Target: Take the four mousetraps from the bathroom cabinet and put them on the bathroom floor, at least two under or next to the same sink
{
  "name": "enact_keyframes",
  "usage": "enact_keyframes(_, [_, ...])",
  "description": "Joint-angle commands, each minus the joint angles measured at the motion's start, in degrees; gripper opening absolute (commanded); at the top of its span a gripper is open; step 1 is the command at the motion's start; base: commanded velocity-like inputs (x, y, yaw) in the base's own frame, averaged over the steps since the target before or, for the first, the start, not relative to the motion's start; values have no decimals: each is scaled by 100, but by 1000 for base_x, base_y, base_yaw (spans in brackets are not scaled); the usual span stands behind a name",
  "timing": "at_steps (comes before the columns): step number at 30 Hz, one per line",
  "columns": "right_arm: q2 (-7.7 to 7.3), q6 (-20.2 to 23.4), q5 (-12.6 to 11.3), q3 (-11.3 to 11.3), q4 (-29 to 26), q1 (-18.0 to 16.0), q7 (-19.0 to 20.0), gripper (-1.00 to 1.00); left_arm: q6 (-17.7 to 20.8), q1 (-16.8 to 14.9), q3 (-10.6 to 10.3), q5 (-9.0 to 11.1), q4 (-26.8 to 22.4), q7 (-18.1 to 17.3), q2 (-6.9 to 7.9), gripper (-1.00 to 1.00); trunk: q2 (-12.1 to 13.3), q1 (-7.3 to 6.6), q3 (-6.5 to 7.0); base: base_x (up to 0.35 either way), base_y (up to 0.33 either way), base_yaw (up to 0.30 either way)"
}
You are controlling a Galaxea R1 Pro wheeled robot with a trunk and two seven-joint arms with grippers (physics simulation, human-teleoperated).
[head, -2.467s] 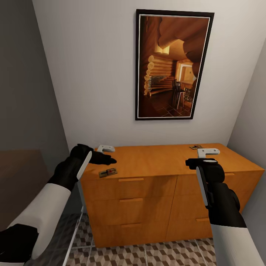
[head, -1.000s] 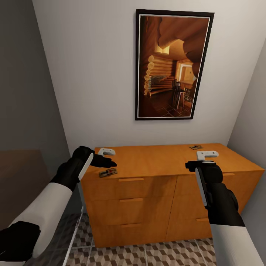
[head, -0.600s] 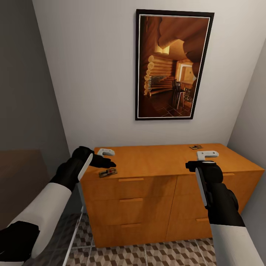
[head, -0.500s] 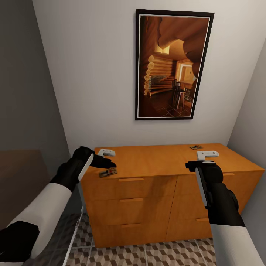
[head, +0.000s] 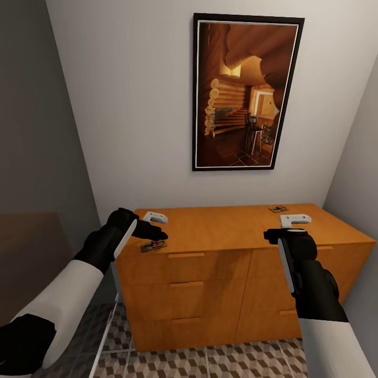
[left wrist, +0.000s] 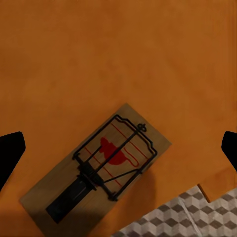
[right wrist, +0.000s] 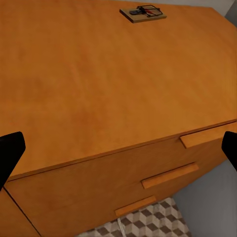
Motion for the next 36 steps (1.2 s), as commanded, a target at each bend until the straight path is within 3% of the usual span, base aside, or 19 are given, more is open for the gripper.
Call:
enact_keyframes(1, [-1,26,-2,4,-3,-5,-14,100,24,-6,-17,43,-5,24,6,100,-4,0,-7,0,0,0])
enact_keyframes(36, [-7,26,-7,7,-3,-5,-13,100,24,-6,-66,46,-45,23,24,100,-4,0,-7,-12,0,0])
